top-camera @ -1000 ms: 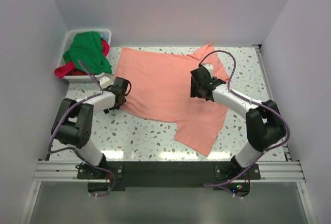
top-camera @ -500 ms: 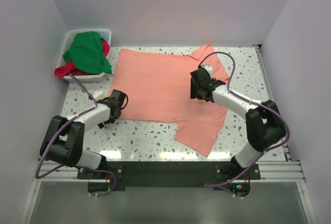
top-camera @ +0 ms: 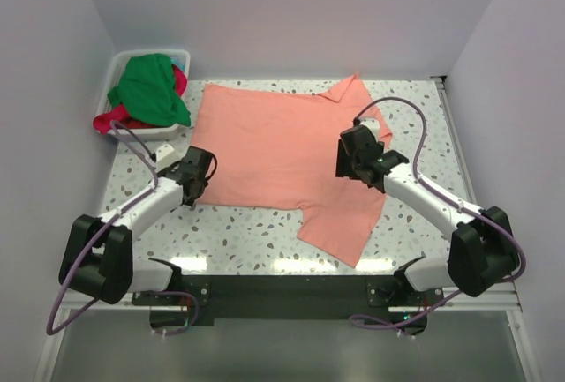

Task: Fold and stack the t-shirts
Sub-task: Flatten the tshirt out

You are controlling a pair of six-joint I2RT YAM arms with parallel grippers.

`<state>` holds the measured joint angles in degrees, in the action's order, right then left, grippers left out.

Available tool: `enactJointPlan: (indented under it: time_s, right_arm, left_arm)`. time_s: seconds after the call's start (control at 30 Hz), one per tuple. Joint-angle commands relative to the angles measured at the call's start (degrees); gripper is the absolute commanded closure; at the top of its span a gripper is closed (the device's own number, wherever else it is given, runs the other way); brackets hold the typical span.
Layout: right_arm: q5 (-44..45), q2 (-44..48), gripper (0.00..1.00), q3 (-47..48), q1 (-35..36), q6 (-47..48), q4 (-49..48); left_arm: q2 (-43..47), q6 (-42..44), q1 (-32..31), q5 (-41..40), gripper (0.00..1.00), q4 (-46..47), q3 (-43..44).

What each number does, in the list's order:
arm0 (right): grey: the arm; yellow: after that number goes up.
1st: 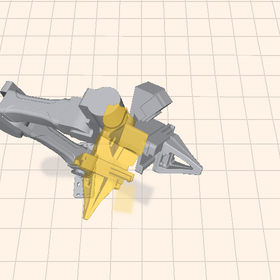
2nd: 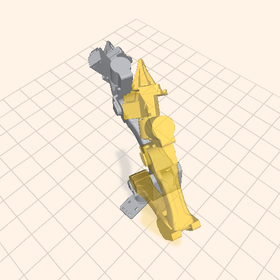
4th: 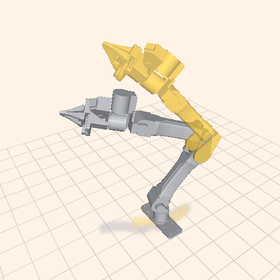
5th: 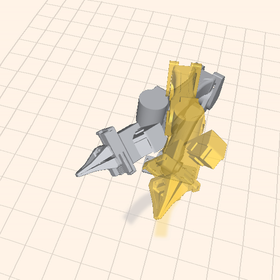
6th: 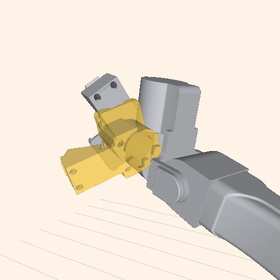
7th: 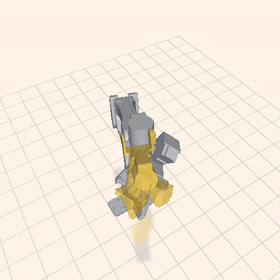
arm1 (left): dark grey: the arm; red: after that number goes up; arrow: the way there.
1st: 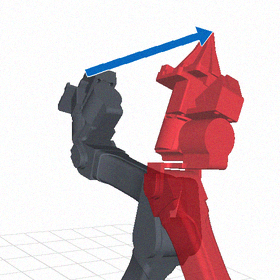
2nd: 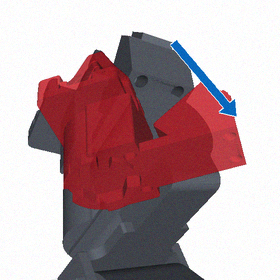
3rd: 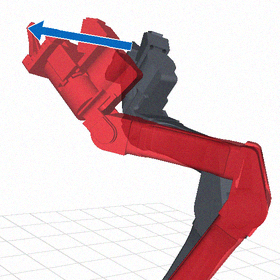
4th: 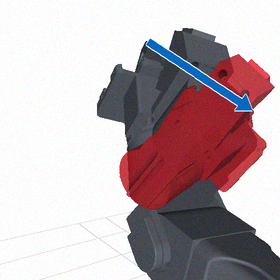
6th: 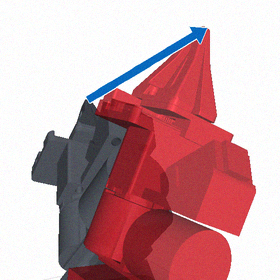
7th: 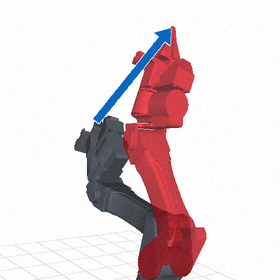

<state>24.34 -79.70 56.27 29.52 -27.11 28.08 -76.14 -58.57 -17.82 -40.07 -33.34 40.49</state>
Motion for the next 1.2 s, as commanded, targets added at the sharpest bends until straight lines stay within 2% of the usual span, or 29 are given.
enactJointPlan:
  time_s: [0.0,0.23,0.6,0.73,1.0,1.17]
  right_arm:
    - [-0.4,1.4,0.3,-4.0,0.3,-2.5,2.1]
    - [-2.0,-0.2,0.3,-6.4,0.2,-2.8,1.3]
    - [-4.6,-2.5,0.3,-9.4,0.3,-3.9,-0.8]
    - [-6.0,-2.6,0.32,-10.2,0.2,-5.4,-0.9]
    - [-9.7,5.7,0.33,-15.6,0.8,-12.4,5.0]
    - [-8.4,10.3,0.35,-18.6,7.4,-18.7,8.4]
  left_arm:
    - [0.9,4.6,-0.4,1.7,0.19,6.3,3.7]
    - [-8.2,10.3,-0.3,5.6,0.17,12.2,9.1]
    - [-16.2,9.3,0.0,7.7,0.17,15.4,9.8]
    - [-15.9,8.7,0.0,7.7,0.17,14.4,9.1]
    - [-7.6,7.4,0.0,7.0,0.17,12.5,2.3]
    - [-4.8,5.0,0.0,6.6,0.19,11.8,-2.2]
